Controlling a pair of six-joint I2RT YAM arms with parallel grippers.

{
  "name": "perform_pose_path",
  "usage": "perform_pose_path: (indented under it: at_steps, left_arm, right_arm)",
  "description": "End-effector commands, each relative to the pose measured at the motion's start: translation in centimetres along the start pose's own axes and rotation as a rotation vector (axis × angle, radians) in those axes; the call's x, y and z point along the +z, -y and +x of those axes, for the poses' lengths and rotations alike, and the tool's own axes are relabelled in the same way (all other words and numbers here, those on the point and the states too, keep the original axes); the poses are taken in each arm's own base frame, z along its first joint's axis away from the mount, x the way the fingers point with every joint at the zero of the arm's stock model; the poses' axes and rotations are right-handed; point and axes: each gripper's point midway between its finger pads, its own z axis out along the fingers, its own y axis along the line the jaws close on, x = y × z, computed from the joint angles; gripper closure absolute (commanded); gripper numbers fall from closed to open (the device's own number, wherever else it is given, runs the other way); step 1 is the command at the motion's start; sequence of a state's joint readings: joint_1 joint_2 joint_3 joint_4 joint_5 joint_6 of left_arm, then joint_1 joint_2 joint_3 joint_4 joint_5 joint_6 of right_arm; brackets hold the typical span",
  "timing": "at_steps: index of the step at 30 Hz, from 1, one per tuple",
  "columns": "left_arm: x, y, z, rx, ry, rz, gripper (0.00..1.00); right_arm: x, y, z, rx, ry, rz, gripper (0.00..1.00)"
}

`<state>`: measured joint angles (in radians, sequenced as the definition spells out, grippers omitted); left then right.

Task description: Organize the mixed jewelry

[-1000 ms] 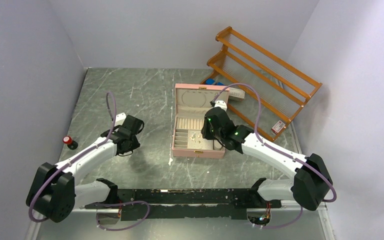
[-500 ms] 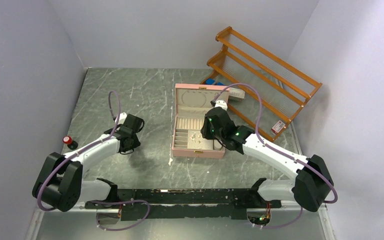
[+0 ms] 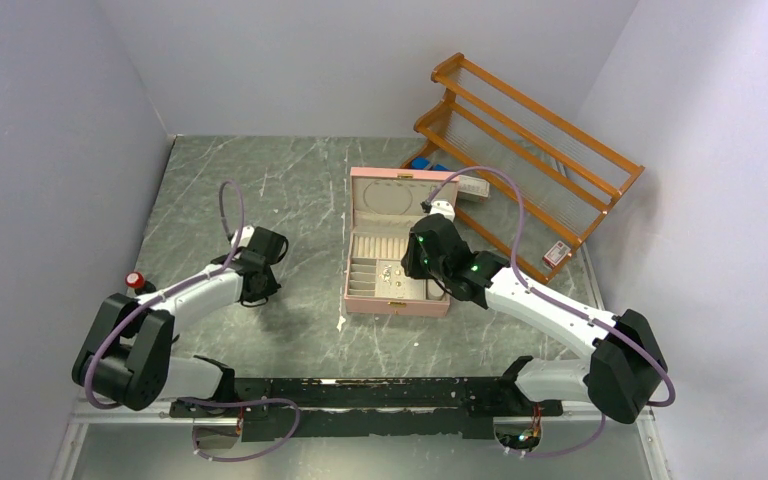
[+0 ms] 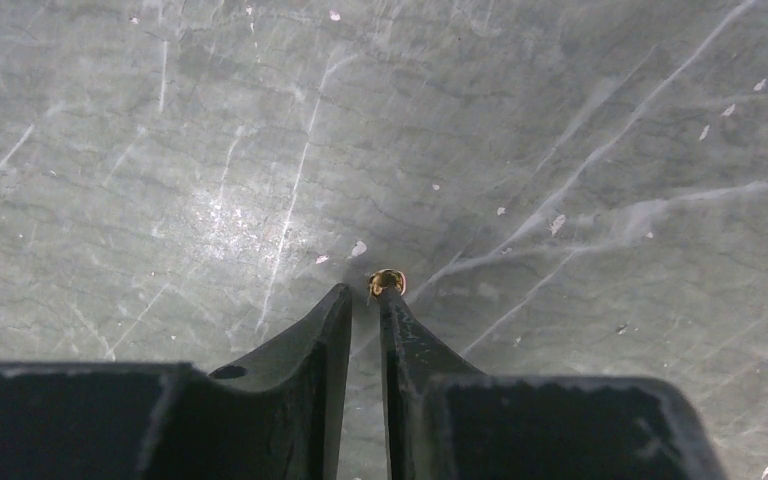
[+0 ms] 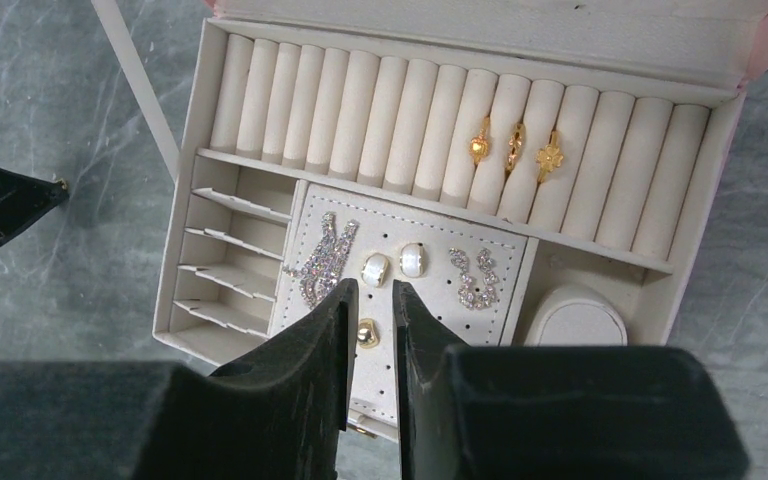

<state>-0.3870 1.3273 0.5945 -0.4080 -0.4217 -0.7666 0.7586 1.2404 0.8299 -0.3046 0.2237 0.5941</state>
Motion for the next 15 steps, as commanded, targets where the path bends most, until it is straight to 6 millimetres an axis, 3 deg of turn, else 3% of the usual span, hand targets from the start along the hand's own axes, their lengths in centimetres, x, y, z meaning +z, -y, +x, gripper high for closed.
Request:
perform_pose_path:
  at_steps: [1, 8, 15]
  left_arm:
    - [0.25, 0.42, -0.39, -0.004, 0.004, 0.018, 0.79]
    - [-0.05, 0.44, -0.69, -0.007, 0.013, 0.025, 0.88]
    - [-0.13, 0.38, -0.80, -0.008, 0.018, 0.024, 0.85]
  right_arm:
    - [0.00, 0.27, -0.01, 0.013, 0.008, 0.004, 0.77]
    - [0.04, 0.23, -0.08, 0.013, 0.010, 0.004, 0.78]
    - [0.11, 0.24, 0.01, 0.012, 0.007, 0.004, 0.78]
